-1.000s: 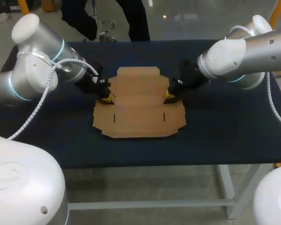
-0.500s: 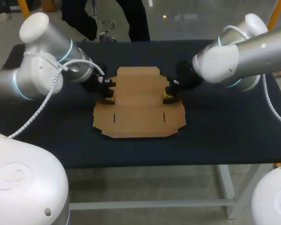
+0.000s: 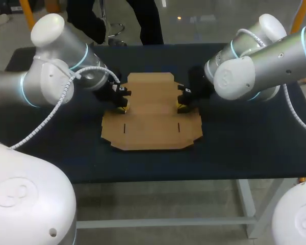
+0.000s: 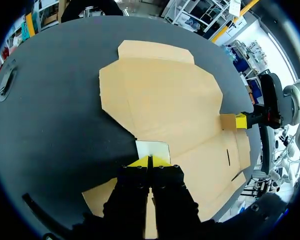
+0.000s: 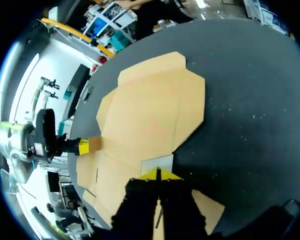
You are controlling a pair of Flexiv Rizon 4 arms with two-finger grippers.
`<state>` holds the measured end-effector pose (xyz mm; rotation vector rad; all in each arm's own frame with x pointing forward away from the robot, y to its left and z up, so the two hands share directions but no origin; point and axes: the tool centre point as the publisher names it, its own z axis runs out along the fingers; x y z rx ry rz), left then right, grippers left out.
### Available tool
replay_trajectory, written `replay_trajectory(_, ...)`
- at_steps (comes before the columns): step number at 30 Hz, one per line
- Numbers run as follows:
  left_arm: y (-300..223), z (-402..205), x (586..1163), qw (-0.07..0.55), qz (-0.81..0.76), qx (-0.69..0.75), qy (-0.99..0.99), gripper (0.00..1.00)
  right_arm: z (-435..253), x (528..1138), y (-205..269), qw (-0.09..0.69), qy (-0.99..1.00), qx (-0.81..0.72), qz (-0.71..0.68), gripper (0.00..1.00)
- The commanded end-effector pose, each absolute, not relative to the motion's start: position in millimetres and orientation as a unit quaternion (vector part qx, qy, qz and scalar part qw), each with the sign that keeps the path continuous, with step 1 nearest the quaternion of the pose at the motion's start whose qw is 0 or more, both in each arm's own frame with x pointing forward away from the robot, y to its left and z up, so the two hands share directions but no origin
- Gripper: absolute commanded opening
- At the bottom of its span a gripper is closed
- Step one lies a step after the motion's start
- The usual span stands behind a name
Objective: Assemble the packaging by folding the flat box into shape, placing the metal phone stand inside, and closing the box properly
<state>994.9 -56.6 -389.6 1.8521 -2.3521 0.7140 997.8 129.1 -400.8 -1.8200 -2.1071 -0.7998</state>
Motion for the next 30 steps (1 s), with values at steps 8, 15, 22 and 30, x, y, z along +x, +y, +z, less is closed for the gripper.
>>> replay_trajectory(8, -63, -388, 995, 0.021, 0.223, 0.603, -0.766, 0.00, -401, 998, 138, 0.102, -0.725, -0.629, -0.262, 0.00)
replay_trajectory(15, -66, -389, 996, 0.018, 0.221, 0.602, -0.767, 0.00, -403, 999, 142, 0.090, -0.726, -0.633, -0.253, 0.00)
replay_trajectory(22, -69, -392, 997, 0.013, 0.218, 0.604, -0.767, 0.00, -407, 1001, 144, 0.079, -0.725, -0.639, -0.244, 0.00)
replay_trajectory(30, -73, -394, 999, 0.008, 0.216, 0.605, -0.766, 0.00, -412, 1004, 147, 0.068, -0.725, -0.646, -0.230, 0.00)
